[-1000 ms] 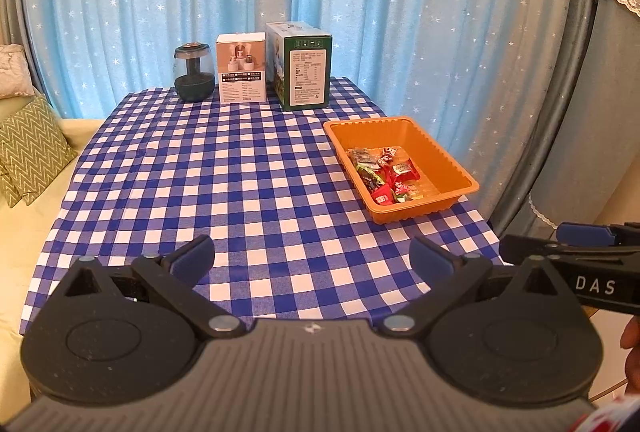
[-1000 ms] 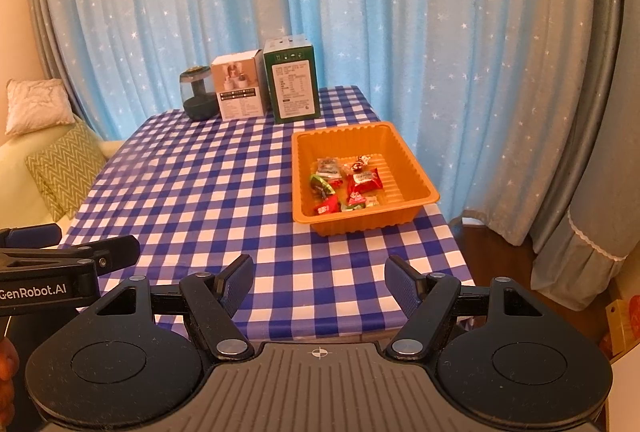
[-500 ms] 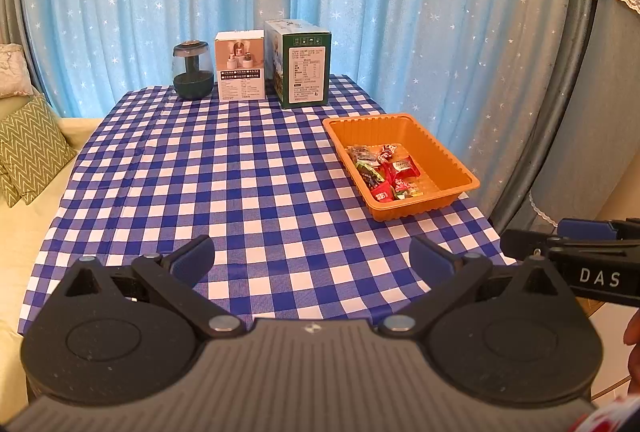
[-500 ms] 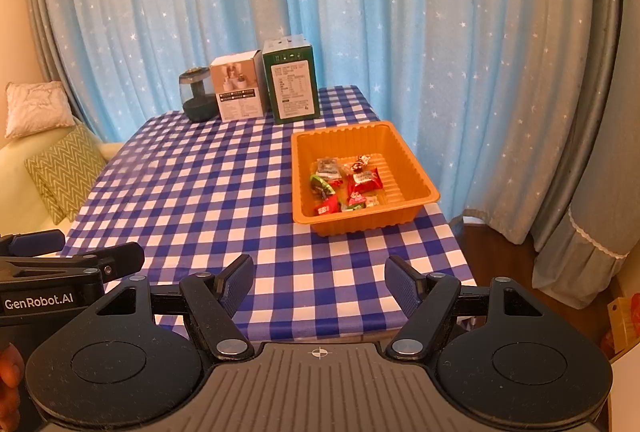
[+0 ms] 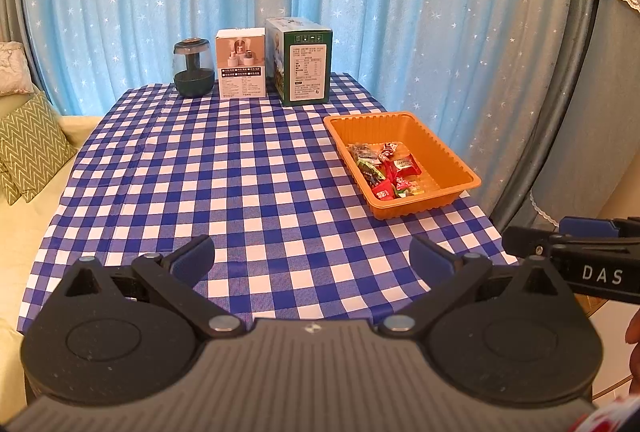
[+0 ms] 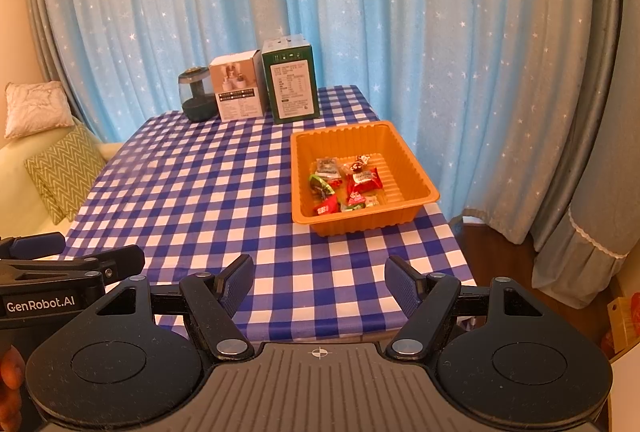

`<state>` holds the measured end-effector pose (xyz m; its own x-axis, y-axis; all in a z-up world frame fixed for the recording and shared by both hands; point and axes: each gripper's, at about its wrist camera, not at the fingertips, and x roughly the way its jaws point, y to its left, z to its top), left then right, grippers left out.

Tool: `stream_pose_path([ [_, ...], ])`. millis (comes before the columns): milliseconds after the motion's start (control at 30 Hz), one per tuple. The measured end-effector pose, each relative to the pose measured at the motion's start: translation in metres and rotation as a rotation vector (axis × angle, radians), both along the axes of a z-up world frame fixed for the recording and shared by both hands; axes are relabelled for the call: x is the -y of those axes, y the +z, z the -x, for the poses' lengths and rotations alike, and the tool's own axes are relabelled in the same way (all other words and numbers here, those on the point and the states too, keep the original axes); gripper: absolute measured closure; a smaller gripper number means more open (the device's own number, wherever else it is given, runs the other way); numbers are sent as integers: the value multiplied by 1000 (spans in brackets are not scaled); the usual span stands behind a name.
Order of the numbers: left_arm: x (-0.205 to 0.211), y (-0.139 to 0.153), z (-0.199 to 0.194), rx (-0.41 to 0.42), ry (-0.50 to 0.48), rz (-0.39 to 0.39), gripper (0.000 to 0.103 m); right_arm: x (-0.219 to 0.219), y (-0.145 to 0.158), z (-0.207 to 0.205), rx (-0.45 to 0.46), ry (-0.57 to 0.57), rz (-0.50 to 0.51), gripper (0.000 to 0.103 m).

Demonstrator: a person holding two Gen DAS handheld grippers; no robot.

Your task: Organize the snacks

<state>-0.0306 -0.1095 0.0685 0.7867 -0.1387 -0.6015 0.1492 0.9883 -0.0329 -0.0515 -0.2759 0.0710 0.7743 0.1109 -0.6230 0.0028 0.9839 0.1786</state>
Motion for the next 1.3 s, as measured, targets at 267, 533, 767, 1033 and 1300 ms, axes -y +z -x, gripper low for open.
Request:
stream_pose_path([
  [267,0,0,0,0,0,0,0,1,-1,0,1,-2,1,31],
  [533,0,0,0,0,1,0,0,1,-1,0,0,0,0,31],
  [767,0,-1,0,-1,-1,0,0,1,-1,0,0,0,0,31],
  [1033,-1,-2,0,-2,0,2,0,0,-1,0,-1,-1,0,31],
  [1300,-2,-3,-1,-4,1,3,0,0,-2,0,-4,0,0,31],
])
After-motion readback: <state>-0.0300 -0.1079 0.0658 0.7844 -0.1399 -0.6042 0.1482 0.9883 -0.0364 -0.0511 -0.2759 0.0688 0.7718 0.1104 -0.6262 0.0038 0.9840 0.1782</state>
